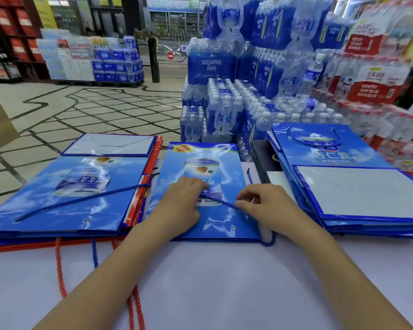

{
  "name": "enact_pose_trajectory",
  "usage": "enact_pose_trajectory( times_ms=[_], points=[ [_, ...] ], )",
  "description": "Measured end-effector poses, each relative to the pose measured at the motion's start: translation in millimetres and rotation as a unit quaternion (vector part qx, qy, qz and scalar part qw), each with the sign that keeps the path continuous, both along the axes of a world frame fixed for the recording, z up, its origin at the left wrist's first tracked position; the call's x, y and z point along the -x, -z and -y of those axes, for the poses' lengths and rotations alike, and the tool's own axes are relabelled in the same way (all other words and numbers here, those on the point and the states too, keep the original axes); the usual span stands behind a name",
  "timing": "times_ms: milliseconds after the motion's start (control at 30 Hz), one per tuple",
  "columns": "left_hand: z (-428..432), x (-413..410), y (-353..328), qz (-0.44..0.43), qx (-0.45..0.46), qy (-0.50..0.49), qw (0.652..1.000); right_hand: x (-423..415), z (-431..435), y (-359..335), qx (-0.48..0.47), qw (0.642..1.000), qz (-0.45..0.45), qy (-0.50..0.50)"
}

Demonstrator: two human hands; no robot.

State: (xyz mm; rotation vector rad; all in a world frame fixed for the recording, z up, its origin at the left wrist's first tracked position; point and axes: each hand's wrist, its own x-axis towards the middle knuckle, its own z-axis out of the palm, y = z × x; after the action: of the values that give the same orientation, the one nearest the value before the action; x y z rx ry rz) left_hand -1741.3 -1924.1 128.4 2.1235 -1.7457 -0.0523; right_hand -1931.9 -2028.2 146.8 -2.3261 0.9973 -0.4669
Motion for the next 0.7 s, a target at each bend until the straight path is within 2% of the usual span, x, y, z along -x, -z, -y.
enact_pose_trajectory(
  times_ms=[67,133,333,700],
  points=[
    [-0.2,1.9,4.9,-0.007,0.000,0.081,0.997,3.4,-1.3,-4.8,-0.029,0.999,0.015,-0.004],
    [0.2,2.5,9.1,-0.012,0.000,0.106,0.994,6.0,-1.7,-6.5,-0.049,0.999,0.021,-0.010],
    [-0.6,-1.1,7.1,-0.049,0.021,0.048,0.997,5.8,-8.8,-9.1,-0.004,0.999,-0.030,-0.011],
    [-7.4,1.9,-1.1,-0.081,0.007,0.041,0.996,0.6,-6.3,2.5,0.084,0.995,-0.062,0.002]
  ],
)
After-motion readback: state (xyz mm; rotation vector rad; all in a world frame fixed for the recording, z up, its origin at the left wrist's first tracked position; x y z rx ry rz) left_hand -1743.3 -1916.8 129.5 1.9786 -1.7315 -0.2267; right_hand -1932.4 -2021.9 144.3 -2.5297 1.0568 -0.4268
